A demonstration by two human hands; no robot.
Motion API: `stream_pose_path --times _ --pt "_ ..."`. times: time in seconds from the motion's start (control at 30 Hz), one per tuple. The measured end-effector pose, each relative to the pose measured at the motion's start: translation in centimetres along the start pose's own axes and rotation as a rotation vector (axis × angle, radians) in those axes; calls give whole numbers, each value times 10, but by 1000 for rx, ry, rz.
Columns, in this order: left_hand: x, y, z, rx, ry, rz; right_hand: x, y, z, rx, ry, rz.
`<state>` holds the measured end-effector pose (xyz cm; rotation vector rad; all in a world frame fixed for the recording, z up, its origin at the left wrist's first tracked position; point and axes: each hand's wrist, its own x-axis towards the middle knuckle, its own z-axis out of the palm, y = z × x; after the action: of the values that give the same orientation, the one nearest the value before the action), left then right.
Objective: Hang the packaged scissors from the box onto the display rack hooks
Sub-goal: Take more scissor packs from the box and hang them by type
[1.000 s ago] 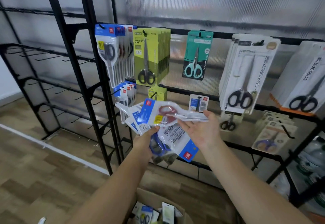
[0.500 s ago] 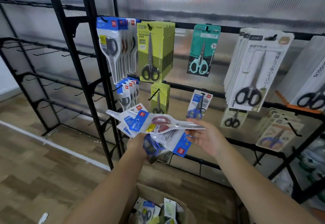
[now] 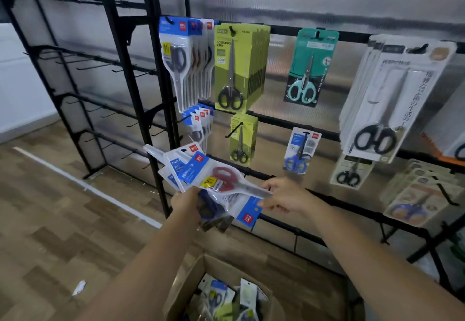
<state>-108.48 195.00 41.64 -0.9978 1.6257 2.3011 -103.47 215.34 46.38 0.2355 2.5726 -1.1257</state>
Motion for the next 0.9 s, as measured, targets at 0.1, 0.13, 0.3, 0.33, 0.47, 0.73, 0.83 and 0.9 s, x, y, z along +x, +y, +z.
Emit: stream_pose_path --times 0.1,0.13,0.3,0.33,0.47,0.73,0.83,0.9 --pt "4 1 -3 -2 -13 -5 7 -6 15 25 26 -17" --pt "6 1 -4 1 -16 -3 11 -8 21 17 46 -24" --pt "32 10 -12 32 -83 81 50 -33 62 285 118 -38" --pt "41 16 -16 29 -103 98 60 -41 69 363 134 -29" --pt "87 55 -45 -82 -175 106 98 -79 96 527 264 -16" --pt "174 121 -108 -47 -183 137 172 -157 141 759 446 28" --pt "193 133 -118 -38 -209 123 191 -170 152 889 514 109" --pt "203 138 -124 -32 -227 88 201 -176 159 920 528 118"
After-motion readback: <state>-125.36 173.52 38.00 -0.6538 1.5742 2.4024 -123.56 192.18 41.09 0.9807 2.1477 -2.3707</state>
